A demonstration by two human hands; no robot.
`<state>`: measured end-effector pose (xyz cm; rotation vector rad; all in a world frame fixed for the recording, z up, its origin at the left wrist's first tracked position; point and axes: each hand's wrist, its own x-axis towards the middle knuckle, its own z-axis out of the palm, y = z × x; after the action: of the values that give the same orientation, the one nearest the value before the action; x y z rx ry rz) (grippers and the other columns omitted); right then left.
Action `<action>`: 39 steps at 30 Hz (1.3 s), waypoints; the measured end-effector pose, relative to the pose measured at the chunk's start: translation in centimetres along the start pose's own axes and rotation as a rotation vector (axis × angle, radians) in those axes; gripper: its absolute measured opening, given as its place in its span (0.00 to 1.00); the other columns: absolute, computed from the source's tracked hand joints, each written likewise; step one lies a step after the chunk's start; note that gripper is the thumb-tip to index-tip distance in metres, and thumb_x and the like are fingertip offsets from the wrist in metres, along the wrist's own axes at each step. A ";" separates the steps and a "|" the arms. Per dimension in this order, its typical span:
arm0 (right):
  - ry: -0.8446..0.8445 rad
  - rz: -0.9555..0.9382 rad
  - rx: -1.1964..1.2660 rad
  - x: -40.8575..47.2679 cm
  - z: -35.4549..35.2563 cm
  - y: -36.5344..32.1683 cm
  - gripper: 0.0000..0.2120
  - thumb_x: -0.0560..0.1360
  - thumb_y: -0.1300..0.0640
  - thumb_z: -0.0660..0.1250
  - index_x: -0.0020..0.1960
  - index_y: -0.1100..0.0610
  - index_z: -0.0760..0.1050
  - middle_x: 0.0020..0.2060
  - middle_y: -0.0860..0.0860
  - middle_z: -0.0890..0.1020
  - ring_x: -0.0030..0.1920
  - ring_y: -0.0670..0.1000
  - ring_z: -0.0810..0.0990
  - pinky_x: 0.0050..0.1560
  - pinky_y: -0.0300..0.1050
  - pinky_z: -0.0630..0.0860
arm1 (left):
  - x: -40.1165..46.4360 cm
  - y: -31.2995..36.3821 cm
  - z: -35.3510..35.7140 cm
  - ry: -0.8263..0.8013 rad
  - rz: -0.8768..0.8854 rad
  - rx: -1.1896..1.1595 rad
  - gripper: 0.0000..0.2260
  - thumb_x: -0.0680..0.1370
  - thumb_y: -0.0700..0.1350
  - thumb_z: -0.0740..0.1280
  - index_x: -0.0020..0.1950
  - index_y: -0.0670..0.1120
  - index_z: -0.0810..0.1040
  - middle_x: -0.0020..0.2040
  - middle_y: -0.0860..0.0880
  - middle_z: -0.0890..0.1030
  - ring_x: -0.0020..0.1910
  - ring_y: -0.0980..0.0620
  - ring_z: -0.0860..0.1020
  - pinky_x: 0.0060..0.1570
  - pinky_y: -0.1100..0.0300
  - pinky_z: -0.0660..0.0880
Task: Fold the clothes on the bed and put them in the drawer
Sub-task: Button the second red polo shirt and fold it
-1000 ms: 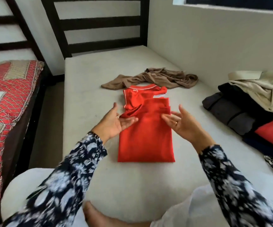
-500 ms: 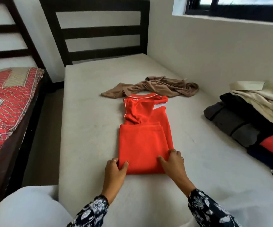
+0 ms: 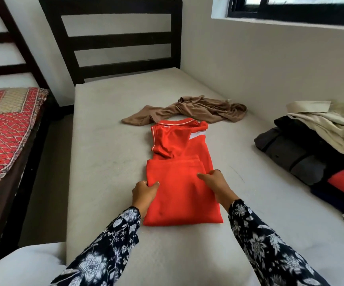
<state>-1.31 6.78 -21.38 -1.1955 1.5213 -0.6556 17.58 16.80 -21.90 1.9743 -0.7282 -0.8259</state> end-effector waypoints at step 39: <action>-0.146 -0.622 -1.401 -10.0 1.3 7.9 0.37 0.58 0.60 0.72 0.67 0.54 0.70 0.57 0.56 0.82 0.48 0.63 0.84 0.41 0.64 0.80 | -6.1 -4.4 -1.5 -0.304 0.320 0.699 0.38 0.73 0.53 0.71 0.78 0.54 0.53 0.72 0.51 0.65 0.72 0.51 0.64 0.68 0.55 0.64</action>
<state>-3.29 18.98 -24.73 -2.7410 1.4069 0.2845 15.82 24.10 -23.40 2.2494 -1.6403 -0.7377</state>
